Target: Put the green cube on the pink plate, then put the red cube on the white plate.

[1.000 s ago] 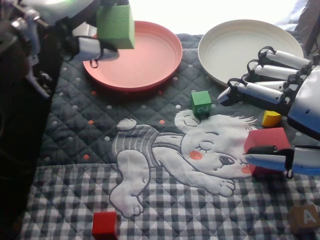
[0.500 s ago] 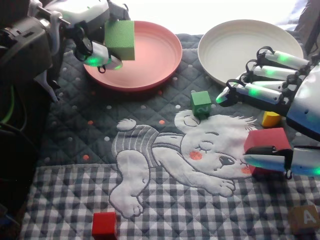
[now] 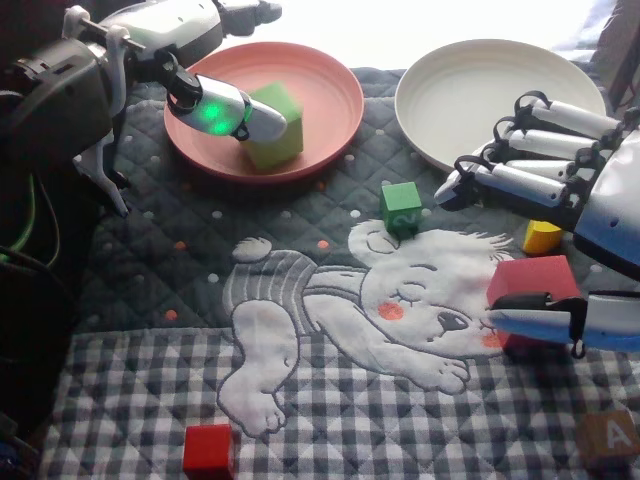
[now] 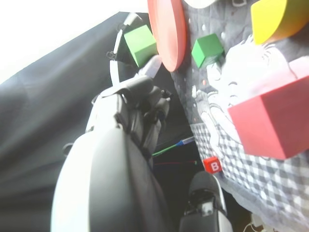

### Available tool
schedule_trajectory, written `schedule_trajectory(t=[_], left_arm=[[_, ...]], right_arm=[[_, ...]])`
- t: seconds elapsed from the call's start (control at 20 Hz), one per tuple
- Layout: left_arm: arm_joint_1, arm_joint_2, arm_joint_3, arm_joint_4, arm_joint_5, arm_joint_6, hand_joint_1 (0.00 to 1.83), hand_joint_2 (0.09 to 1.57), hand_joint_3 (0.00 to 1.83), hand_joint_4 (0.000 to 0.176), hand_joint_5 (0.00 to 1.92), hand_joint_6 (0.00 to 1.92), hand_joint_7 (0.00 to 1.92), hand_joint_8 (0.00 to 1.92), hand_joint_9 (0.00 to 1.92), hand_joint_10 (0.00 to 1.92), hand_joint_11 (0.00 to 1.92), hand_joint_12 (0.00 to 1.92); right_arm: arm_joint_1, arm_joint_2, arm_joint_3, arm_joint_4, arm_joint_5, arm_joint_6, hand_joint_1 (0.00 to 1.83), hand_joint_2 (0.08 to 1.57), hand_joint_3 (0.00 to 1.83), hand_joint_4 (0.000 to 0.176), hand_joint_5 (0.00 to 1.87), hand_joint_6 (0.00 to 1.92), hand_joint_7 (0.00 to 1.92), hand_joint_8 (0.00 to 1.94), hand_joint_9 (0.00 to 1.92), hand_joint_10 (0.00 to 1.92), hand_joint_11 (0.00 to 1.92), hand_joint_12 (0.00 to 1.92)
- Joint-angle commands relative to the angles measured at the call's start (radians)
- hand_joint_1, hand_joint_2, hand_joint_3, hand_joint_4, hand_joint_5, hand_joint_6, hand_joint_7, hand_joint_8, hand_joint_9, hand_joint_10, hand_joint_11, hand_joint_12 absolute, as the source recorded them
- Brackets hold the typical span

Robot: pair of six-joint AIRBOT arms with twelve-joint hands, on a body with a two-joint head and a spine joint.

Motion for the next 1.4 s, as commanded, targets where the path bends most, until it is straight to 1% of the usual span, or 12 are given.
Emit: schedule_trajectory(t=[0.0, 0.2, 0.35, 0.4, 0.5, 0.6, 0.8, 0.9, 0.95, 1.1, 1.25, 1.35], left_arm=[[-0.005, 0.007, -0.005, 0.000, -0.128, -0.003, 0.61, 0.89, 0.00, 0.174, 0.00, 0.00, 0.18, 0.05, 0.00, 0.72, 0.00, 1.43], [0.000, 0.014, -0.010, -0.031, -0.134, -0.003, 0.49, 0.87, 0.00, 0.176, 0.00, 0.00, 0.21, 0.06, 0.00, 0.72, 0.00, 1.24], [0.028, 0.059, -0.076, -0.040, -0.213, -0.003, 0.48, 0.87, 0.00, 0.176, 0.00, 0.00, 0.14, 0.01, 0.00, 0.41, 0.00, 0.88], [0.038, 0.073, -0.096, -0.039, -0.238, -0.003, 0.49, 0.89, 0.00, 0.176, 0.00, 0.00, 0.15, 0.01, 0.02, 0.41, 0.00, 0.98], [0.066, 0.116, -0.164, -0.038, -0.326, -0.003, 0.45, 0.89, 0.00, 0.159, 0.00, 0.00, 0.17, 0.01, 0.00, 0.73, 0.00, 1.56], [0.096, 0.161, -0.233, -0.029, -0.422, -0.003, 0.37, 0.86, 0.00, 0.175, 0.00, 0.00, 0.18, 0.02, 0.00, 0.72, 0.00, 1.68], [0.158, 0.251, -0.363, 0.006, -0.608, -0.003, 0.35, 0.95, 0.01, 0.112, 0.00, 0.00, 0.17, 0.01, 0.00, 0.70, 0.00, 1.79], [0.179, 0.271, -0.399, 0.022, -0.670, -0.003, 0.36, 0.94, 0.00, 0.148, 0.00, 0.00, 0.22, 0.03, 0.00, 0.85, 0.00, 1.76], [0.190, 0.280, -0.416, 0.032, -0.702, -0.003, 0.32, 0.95, 0.00, 0.175, 0.00, 0.00, 0.20, 0.01, 0.00, 0.64, 0.00, 1.46], [0.207, 0.292, -0.437, 0.043, -0.742, -0.003, 0.34, 0.95, 0.00, 0.176, 0.00, 0.00, 0.19, 0.00, 0.00, 0.54, 0.00, 1.40], [0.225, 0.304, -0.450, 0.048, -0.776, -0.003, 0.32, 0.96, 0.00, 0.176, 0.00, 0.00, 0.22, 0.01, 0.00, 0.65, 0.00, 1.47], [0.231, 0.310, -0.457, 0.048, -0.791, -0.003, 0.31, 0.95, 0.00, 0.176, 0.00, 0.00, 0.24, 0.01, 0.02, 0.66, 0.00, 1.41]], right_arm=[[0.015, 0.006, 0.001, 0.025, -0.117, 0.002, 0.41, 1.19, 0.00, 0.000, 0.08, 0.85, 0.48, 0.08, 0.25, 0.59, 0.00, 1.27], [0.015, 0.008, 0.001, 0.025, -0.117, 0.002, 0.42, 1.12, 0.00, 0.000, 0.13, 0.77, 0.51, 0.06, 0.31, 0.48, 0.00, 1.28], [0.015, 0.018, 0.002, 0.025, -0.117, 0.002, 0.44, 1.06, 0.00, 0.000, 0.12, 0.77, 0.50, 0.05, 0.31, 0.47, 0.00, 1.24], [0.014, 0.020, 0.002, 0.025, -0.117, 0.002, 0.46, 1.05, 0.00, 0.000, 0.11, 0.78, 0.50, 0.05, 0.29, 0.51, 0.00, 1.25], [0.013, 0.021, 0.003, 0.025, -0.107, 0.002, 0.46, 1.00, 0.00, 0.000, 0.11, 0.76, 0.53, 0.06, 0.29, 0.59, 0.00, 1.30], [0.013, 0.013, 0.012, 0.025, -0.074, 0.002, 0.39, 0.99, 0.00, 0.000, 0.09, 0.75, 0.52, 0.06, 0.28, 0.59, 0.00, 1.28], [0.006, 0.003, 0.023, 0.025, -0.029, 0.002, 0.40, 0.95, 0.00, 0.000, 0.23, 0.49, 0.56, 0.05, 0.29, 0.49, 0.00, 1.17], [-0.001, 0.000, 0.027, 0.025, -0.006, 0.002, 0.44, 0.95, 0.00, 0.000, 0.20, 0.50, 0.54, 0.04, 0.25, 0.51, 0.00, 1.15], [-0.003, -0.002, 0.032, 0.025, 0.011, 0.002, 0.49, 0.98, 0.00, 0.000, 0.18, 0.52, 0.51, 0.03, 0.22, 0.51, 0.00, 1.03], [-0.003, -0.012, 0.045, 0.025, 0.047, 0.002, 0.52, 0.92, 0.00, 0.000, 0.23, 0.54, 0.57, 0.05, 0.28, 0.54, 0.00, 1.20], [-0.003, -0.026, 0.059, 0.025, 0.090, 0.002, 0.55, 0.93, 0.00, 0.000, 0.21, 0.67, 0.56, 0.13, 0.20, 0.81, 0.00, 1.38], [-0.004, -0.034, 0.066, 0.025, 0.106, 0.002, 0.66, 0.92, 0.00, 0.000, 0.22, 0.75, 0.54, 0.17, 0.15, 0.81, 0.00, 1.31]])
